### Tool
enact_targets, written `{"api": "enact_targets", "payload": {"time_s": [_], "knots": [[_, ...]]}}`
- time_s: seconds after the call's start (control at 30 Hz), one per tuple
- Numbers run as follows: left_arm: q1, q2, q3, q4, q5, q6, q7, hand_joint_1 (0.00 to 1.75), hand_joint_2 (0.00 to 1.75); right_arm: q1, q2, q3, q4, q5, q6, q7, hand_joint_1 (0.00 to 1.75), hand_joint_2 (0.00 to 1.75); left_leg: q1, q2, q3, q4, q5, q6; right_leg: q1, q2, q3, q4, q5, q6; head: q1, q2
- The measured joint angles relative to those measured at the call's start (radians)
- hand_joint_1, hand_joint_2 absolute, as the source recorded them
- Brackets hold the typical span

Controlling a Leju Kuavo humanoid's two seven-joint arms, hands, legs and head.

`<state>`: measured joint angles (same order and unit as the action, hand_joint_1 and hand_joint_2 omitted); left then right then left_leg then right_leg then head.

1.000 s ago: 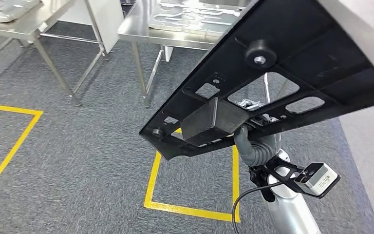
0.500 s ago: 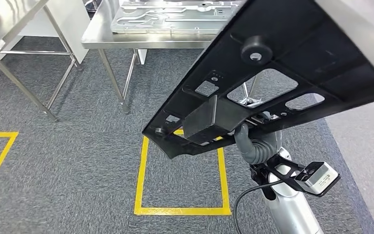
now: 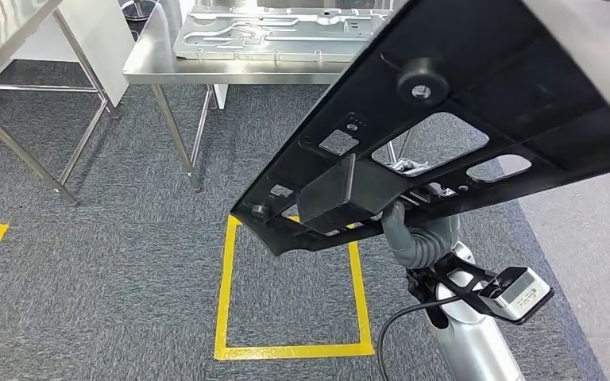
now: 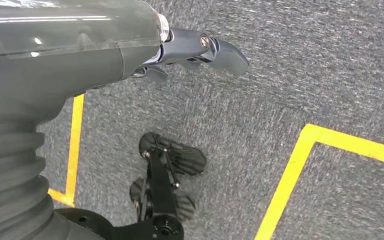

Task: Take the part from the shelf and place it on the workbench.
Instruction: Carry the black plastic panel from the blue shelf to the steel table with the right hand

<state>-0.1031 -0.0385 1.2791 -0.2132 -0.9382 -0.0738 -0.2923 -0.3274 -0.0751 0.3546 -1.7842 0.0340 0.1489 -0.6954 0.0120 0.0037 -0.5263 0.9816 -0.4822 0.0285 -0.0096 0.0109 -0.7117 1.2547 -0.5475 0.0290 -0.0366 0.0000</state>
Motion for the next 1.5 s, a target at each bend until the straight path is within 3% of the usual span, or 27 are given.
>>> {"api": "enact_targets", "payload": {"time_s": [0.03, 0.07, 0.13, 0.2, 0.33, 0.37, 0.43, 0.5, 0.57, 0.6, 0.63, 0.7, 0.73, 0.77, 0.8, 0.87, 0.93, 1.03, 1.07, 1.1, 1.13, 1.2, 1.23, 1.27, 1.4, 1.43, 1.5], "knots": [[0.001, 0.000, 0.000, 0.000, -0.001, 0.000, -0.001, 0.00, 1.75, 0.003, 0.000, 0.000, 0.000, 0.000, -0.002, 0.000, 1.75, 1.75, 0.000, 0.000, 0.006, 0.000, -0.006, -0.001, -0.001, 0.000, -0.026, 0.031, -0.002, 0.002, 0.000, 0.000], [0.002, 0.000, 0.000, 0.000, -0.002, -0.001, -0.002, 0.00, 1.75, 0.006, -0.001, 0.000, 0.000, 0.000, -0.004, 0.000, 1.75, 1.75, 0.000, 0.000, 0.015, 0.000, -0.014, -0.003, -0.003, -0.002, -0.032, 0.024, 0.018, 0.004, 0.000, 0.000], [0.004, 0.000, 0.000, 0.000, -0.004, -0.002, -0.004, 0.00, 1.75, 0.007, -0.002, 0.000, -0.002, 0.001, -0.006, 0.000, 1.75, 1.75, 0.000, 0.000, 0.039, 0.000, -0.033, -0.008, -0.004, -0.008, 0.006, -0.092, 0.103, -0.002, 0.000, 0.000], [0.003, 0.000, -0.001, 0.000, -0.006, -0.003, -0.006, 0.00, 1.75, 0.008, -0.004, 0.000, -0.005, 0.002, -0.008, 0.000, 1.75, 1.75, -0.001, 0.003, 0.058, -0.002, -0.049, -0.017, 0.001, -0.017, 0.047, -0.203, 0.149, -0.012, 0.000, 0.000], [-0.003, -0.001, -0.004, 0.000, -0.009, -0.003, -0.008, 0.00, 1.75, 0.015, -0.008, 0.000, -0.017, 0.003, -0.010, 0.000, 1.75, 1.75, -0.001, 0.008, 0.074, 0.008, -0.057, -0.042, 0.008, -0.012, 0.076, -0.245, 0.130, -0.039, -0.001, 0.000], [-0.005, -0.001, -0.005, 0.000, -0.010, -0.003, -0.008, 0.00, 1.75, 0.016, -0.009, 0.000, -0.020, 0.002, -0.010, 0.000, 1.75, 1.75, 0.000, 0.007, 0.061, 0.042, -0.051, -0.046, 0.006, -0.011, 0.089, -0.248, 0.122, -0.046, -0.001, 0.000], [-0.008, -0.001, -0.007, 0.000, -0.011, -0.004, -0.008, 0.00, 1.75, 0.018, -0.009, 0.000, -0.023, 0.002, -0.010, 0.000, 1.75, 1.75, 0.002, 0.005, -0.013, 0.164, -0.056, -0.053, 0.004, -0.009, 0.115, -0.254, 0.106, -0.056, -0.001, 0.000], [-0.006, 0.000, -0.008, 0.000, -0.012, -0.004, -0.008, 0.00, 1.75, 0.020, -0.009, 0.000, -0.024, 0.002, -0.009, 0.000, 1.75, 1.75, 0.003, 0.005, -0.107, 0.282, -0.105, -0.060, 0.005, -0.005, 0.142, -0.255, 0.084, -0.061, -0.001, 0.000], [-0.001, 0.000, -0.008, 0.000, -0.012, -0.004, -0.008, 0.00, 1.75, 0.022, -0.010, 0.000, -0.023, -0.001, -0.007, 0.000, 1.75, 1.75, 0.003, 0.005, -0.162, 0.303, -0.153, -0.061, 0.007, 0.001, 0.174, -0.255, 0.058, -0.061, -0.001, 0.000], [0.000, 0.000, -0.008, 0.000, -0.012, -0.004, -0.008, 0.00, 1.75, 0.023, -0.010, 0.000, -0.023, -0.002, -0.006, 0.000, 1.75, 1.75, 0.002, 0.005, -0.170, 0.270, -0.145, -0.057, 0.008, 0.003, 0.194, -0.255, 0.044, -0.061, -0.001, 0.000], [0.001, 0.000, -0.008, 0.000, -0.012, -0.004, -0.008, 0.00, 1.75, 0.022, -0.009, 0.000, -0.023, -0.004, -0.005, 0.000, 1.75, 1.75, -0.001, 0.004, -0.169, 0.215, -0.107, -0.049, 0.010, 0.004, 0.215, -0.256, 0.029, -0.061, -0.001, 0.000], [0.005, 0.002, -0.009, 0.000, -0.012, -0.004, -0.008, 0.00, 1.75, 0.023, -0.009, 0.000, -0.018, -0.008, 0.000, 0.000, 1.75, 1.75, -0.009, 0.001, -0.161, 0.098, 0.030, -0.028, 0.014, 0.007, 0.248, -0.257, 0.002, -0.056, -0.001, 0.000], [0.007, 0.004, -0.009, 0.000, -0.012, -0.004, -0.009, 0.00, 1.75, 0.024, -0.009, 0.000, -0.016, -0.011, 0.004, 0.001, 1.75, 1.75, -0.013, -0.001, -0.156, 0.065, 0.082, -0.019, 0.014, 0.010, 0.259, -0.260, -0.009, -0.051, -0.001, 0.000], [0.008, 0.005, -0.009, 0.000, -0.012, -0.004, -0.009, 0.00, 1.75, 0.024, -0.009, 0.000, -0.013, -0.014, 0.006, 0.001, 1.75, 1.75, -0.015, -0.003, -0.151, 0.048, 0.109, -0.013, 0.015, 0.012, 0.267, -0.260, -0.014, -0.045, -0.001, 0.000], [0.007, 0.006, -0.009, 0.000, -0.011, -0.004, -0.009, 0.00, 1.75, 0.024, -0.009, -0.001, -0.012, -0.016, 0.008, 0.001, 1.75, 1.75, -0.017, -0.003, -0.141, 0.043, 0.106, -0.008, 0.015, 0.014, 0.272, -0.256, -0.011, -0.038, -0.001, 0.000], [0.002, 0.005, -0.009, 0.000, -0.010, -0.004, -0.011, 0.00, 1.75, 0.022, -0.010, -0.004, -0.013, -0.019, 0.008, 0.000, 1.75, 1.75, -0.013, -0.004, -0.114, 0.022, 0.099, 0.001, 0.014, 0.010, 0.255, -0.204, 0.011, -0.026, -0.001, 0.000], [-0.001, 0.005, -0.009, 0.000, -0.010, -0.004, -0.013, 0.00, 1.75, 0.022, -0.010, -0.008, -0.013, -0.019, 0.008, 0.000, 1.75, 1.75, -0.008, -0.004, -0.088, 0.007, 0.089, 0.007, 0.011, 0.004, 0.191, -0.101, 0.013, -0.016, -0.001, 0.000], [0.002, 0.005, -0.009, 0.000, -0.007, -0.004, -0.013, 0.00, 1.75, 0.031, -0.010, -0.011, -0.012, -0.019, 0.008, 0.000, 1.75, 1.75, -0.006, -0.006, -0.061, 0.005, 0.062, 0.009, 0.000, 0.001, 0.076, 0.017, -0.072, -0.002, -0.001, 0.000], [0.003, 0.005, -0.009, 0.000, -0.005, -0.004, -0.013, 0.00, 1.75, 0.034, -0.010, -0.012, -0.011, -0.019, 0.009, 0.000, 1.75, 1.75, -0.006, -0.006, -0.049, 0.005, 0.051, 0.007, -0.004, 0.000, 0.055, 0.016, -0.090, 0.003, -0.001, 0.000], [0.004, 0.004, -0.009, 0.000, -0.005, -0.004, -0.013, 0.00, 1.75, 0.036, -0.011, -0.013, -0.011, -0.019, 0.009, 0.000, 1.75, 1.75, -0.004, -0.007, -0.035, 0.006, 0.040, 0.004, -0.007, -0.002, 0.047, -0.012, -0.082, 0.008, -0.001, 0.000], [0.005, 0.004, -0.009, 0.000, -0.004, -0.004, -0.013, 0.00, 1.75, 0.037, -0.011, -0.014, -0.010, -0.019, 0.010, 0.000, 1.75, 1.75, -0.003, -0.008, -0.019, 0.007, 0.028, 0.001, -0.010, -0.004, 0.052, -0.065, -0.045, 0.011, -0.001, 0.000], [0.006, 0.003, -0.009, 0.000, -0.003, -0.004, -0.013, 0.00, 1.75, 0.038, -0.011, -0.017, -0.007, -0.019, 0.009, 0.000, 1.75, 1.75, -0.002, -0.008, 0.005, 0.010, 0.004, -0.009, -0.013, -0.013, 0.071, -0.184, 0.068, 0.008, -0.001, 0.000], [0.005, 0.003, -0.009, 0.000, -0.002, -0.004, -0.014, 0.00, 1.75, 0.039, -0.011, -0.019, -0.005, -0.018, 0.008, 0.001, 1.75, 1.75, -0.003, -0.008, 0.012, 0.010, -0.007, -0.016, -0.012, -0.017, 0.078, -0.221, 0.106, 0.002, -0.001, 0.000], [0.005, 0.003, -0.009, 0.000, -0.001, -0.003, -0.015, 0.00, 1.75, 0.040, -0.011, -0.020, -0.004, -0.016, 0.006, 0.001, 1.75, 1.75, -0.004, -0.008, 0.020, 0.012, -0.013, -0.023, -0.011, -0.019, 0.081, -0.240, 0.127, -0.006, -0.001, 0.000], [0.003, 0.003, -0.009, 0.000, 0.000, -0.002, -0.016, 0.00, 1.75, 0.042, -0.011, -0.025, -0.004, 0.000, -0.009, 0.000, 1.75, 1.75, 0.000, -0.007, 0.025, 0.045, -0.029, -0.048, -0.009, -0.013, 0.109, -0.249, 0.120, -0.036, -0.001, 0.000], [0.001, 0.003, -0.009, 0.000, 0.000, -0.002, -0.016, 0.00, 1.75, 0.042, -0.011, -0.025, -0.004, 0.002, -0.009, 0.000, 1.75, 1.75, 0.002, -0.007, 0.005, 0.085, -0.043, -0.052, -0.009, -0.012, 0.117, -0.250, 0.115, -0.042, -0.001, 0.000], [0.001, 0.003, -0.009, 0.000, 0.000, -0.003, -0.016, 0.00, 1.75, 0.045, -0.011, -0.025, -0.004, 0.003, -0.009, 0.000, 1.75, 1.75, 0.003, -0.007, -0.071, 0.210, -0.087, -0.057, -0.005, -0.011, 0.131, -0.251, 0.102, -0.049, -0.001, 0.000]]}}
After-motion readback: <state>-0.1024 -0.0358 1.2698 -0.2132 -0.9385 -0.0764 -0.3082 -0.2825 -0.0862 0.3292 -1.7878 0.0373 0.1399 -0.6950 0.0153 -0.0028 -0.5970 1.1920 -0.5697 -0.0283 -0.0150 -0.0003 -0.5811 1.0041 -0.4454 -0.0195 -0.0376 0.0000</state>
